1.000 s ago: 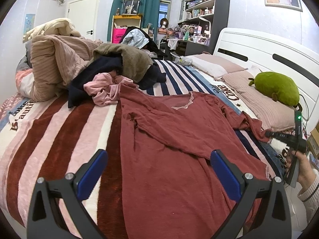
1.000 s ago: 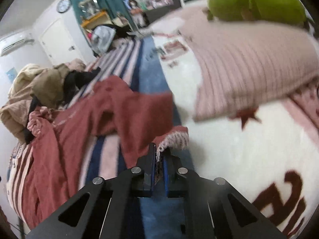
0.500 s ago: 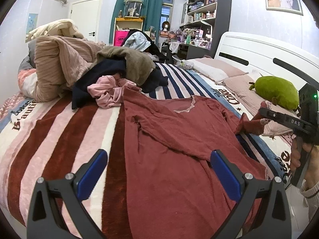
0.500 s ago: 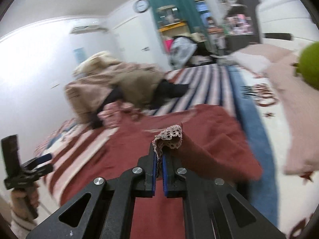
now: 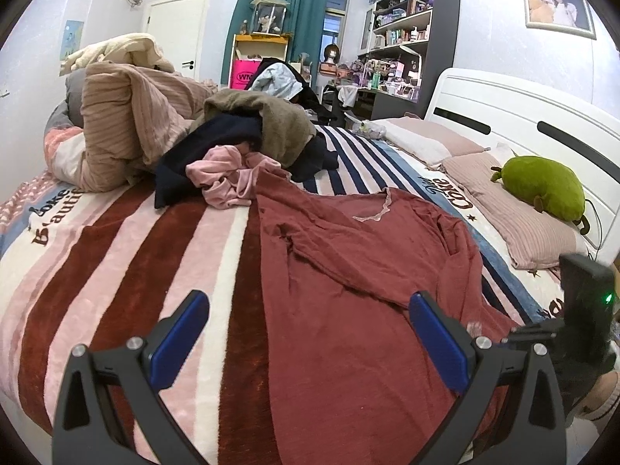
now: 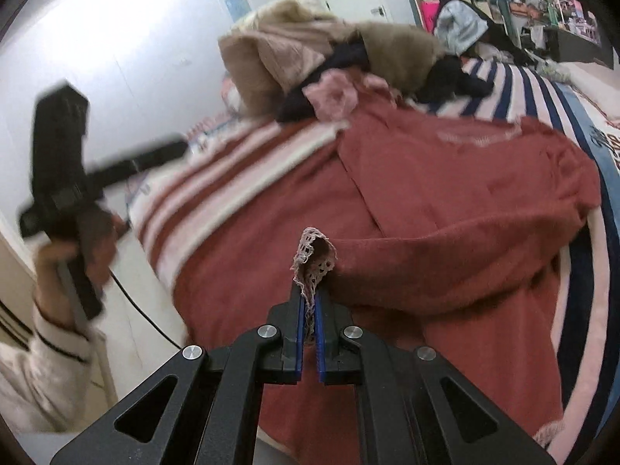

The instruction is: Fold small clothes

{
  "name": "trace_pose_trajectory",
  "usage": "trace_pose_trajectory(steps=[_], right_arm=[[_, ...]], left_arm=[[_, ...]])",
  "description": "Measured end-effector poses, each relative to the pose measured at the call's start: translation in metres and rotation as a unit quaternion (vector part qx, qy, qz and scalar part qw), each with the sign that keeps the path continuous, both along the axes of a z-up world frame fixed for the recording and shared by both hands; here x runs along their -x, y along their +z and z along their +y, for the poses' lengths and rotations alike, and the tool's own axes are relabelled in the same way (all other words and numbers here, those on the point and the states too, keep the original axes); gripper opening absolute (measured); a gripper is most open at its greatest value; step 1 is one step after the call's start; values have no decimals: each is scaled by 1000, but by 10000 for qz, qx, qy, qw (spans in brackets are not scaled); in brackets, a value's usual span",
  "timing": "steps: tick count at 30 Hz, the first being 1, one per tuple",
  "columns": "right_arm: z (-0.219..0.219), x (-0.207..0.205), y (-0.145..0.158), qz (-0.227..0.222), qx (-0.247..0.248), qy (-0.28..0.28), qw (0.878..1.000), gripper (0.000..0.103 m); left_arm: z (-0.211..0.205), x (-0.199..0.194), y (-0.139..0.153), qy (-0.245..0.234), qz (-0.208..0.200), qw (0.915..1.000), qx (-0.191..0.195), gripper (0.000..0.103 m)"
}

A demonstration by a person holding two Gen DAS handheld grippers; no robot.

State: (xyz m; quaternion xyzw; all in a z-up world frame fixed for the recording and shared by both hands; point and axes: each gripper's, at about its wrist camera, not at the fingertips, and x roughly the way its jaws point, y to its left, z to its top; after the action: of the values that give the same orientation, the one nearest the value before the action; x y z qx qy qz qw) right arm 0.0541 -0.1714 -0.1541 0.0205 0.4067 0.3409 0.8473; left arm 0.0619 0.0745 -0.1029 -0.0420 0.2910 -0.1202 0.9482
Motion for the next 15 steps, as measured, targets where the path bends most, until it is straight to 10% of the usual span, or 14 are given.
trace_pose_trajectory(steps=[4,8,15], right_arm=[[-11,1,-7,289,60,-39,9996,3],[-28,10,10,79,14,-175,9998,38],[-80,7,48,-284,-401,-751,9960,51]], left_arm=[[-3,0,1,-29,-19,10000,5,102],[-9,0,2,-63,-50,10000,-52,102],[-11,0,3,-72,-55,9999,-45,102]])
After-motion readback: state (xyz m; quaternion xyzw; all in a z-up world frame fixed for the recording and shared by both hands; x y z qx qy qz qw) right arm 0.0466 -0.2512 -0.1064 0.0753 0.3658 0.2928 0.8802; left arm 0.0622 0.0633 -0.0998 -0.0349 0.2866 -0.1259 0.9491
